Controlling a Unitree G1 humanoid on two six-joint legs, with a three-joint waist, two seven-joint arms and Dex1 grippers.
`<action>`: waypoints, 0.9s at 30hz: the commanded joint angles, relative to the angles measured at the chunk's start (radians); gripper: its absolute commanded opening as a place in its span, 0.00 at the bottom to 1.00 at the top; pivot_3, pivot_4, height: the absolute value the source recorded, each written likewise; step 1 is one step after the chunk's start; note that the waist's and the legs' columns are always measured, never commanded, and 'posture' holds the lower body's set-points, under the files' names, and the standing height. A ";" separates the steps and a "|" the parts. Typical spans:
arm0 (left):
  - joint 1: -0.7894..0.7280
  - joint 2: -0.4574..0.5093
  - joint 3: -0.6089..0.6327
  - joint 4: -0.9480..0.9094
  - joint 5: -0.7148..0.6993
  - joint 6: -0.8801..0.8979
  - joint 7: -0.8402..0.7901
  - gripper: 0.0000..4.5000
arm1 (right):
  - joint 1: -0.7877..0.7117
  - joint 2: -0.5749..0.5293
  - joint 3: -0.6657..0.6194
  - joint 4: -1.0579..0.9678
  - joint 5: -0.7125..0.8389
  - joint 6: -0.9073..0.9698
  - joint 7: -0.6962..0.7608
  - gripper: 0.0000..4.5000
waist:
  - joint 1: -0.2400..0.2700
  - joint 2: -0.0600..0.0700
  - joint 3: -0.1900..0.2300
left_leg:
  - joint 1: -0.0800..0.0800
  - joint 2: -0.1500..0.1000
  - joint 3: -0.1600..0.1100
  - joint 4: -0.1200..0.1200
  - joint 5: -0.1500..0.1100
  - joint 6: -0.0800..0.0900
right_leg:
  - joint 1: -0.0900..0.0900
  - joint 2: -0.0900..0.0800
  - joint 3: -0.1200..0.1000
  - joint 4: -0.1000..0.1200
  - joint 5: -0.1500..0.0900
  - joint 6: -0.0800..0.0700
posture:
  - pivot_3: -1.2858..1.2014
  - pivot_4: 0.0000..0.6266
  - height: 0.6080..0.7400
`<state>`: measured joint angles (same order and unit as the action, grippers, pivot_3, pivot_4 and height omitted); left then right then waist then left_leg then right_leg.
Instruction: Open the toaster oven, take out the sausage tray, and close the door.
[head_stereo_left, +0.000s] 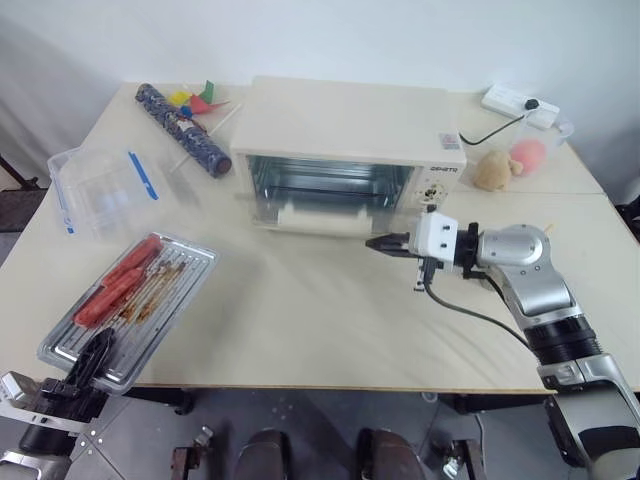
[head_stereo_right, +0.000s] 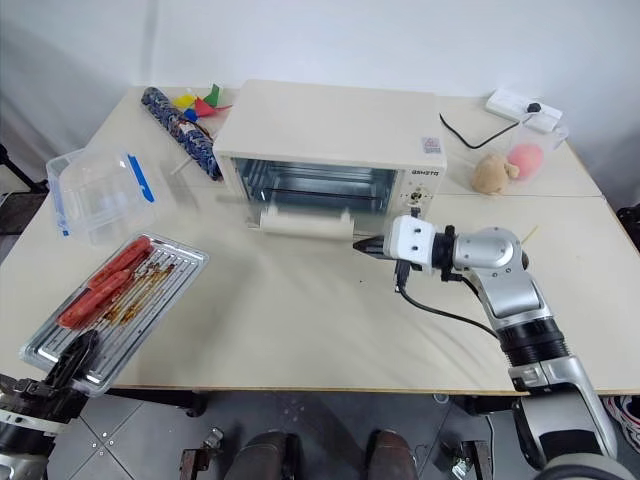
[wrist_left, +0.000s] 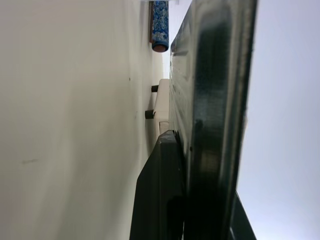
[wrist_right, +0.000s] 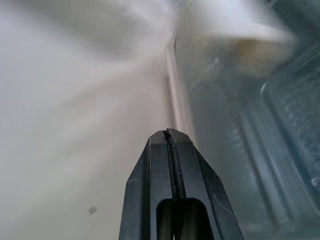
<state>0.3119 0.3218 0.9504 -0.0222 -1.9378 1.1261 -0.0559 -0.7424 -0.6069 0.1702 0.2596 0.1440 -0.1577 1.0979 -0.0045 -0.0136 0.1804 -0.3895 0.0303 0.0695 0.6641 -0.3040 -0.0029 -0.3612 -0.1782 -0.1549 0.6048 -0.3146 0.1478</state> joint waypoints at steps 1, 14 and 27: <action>0.007 0.047 -0.020 0.007 -0.034 0.033 -0.032 0.00 | -0.082 0.011 -0.048 0.023 0.022 0.052 -0.025 0.00 | 0.001 0.000 0.000 | 0.000 0.000 0.000 0.000 0.000 0.000 | 0.000 0.000 0.000 0.000 0.000 0.000 | 0.52 0.24 1.00; -0.113 0.290 -0.199 0.044 -0.034 0.127 -0.100 0.00 | -0.136 0.036 -0.069 -0.081 0.064 0.261 -0.041 0.00 | -0.013 0.001 0.001 | -0.002 0.000 0.003 0.000 0.000 0.000 | -0.007 0.000 0.005 0.007 0.000 0.000 | 0.52 0.24 1.00; -0.410 0.394 -0.507 0.167 -0.034 0.220 -0.133 0.00 | 0.164 -0.141 -0.123 -0.538 0.290 0.533 0.115 0.08 | 0.000 0.001 0.001 | -0.001 0.000 0.012 -0.005 0.000 0.000 | -0.014 0.001 0.012 0.007 0.000 0.001 | 0.52 0.24 1.00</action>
<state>-0.0772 0.6956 0.4591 0.1382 -1.9379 1.3355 -0.1675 -0.5940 -0.7315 0.0971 -0.2258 0.3803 0.3765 1.1878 -0.0041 -0.0125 0.1813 -0.3904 0.0305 0.0832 0.6589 -0.3045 -0.0033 -0.3759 -0.1768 -0.1407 0.6119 -0.3143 0.1485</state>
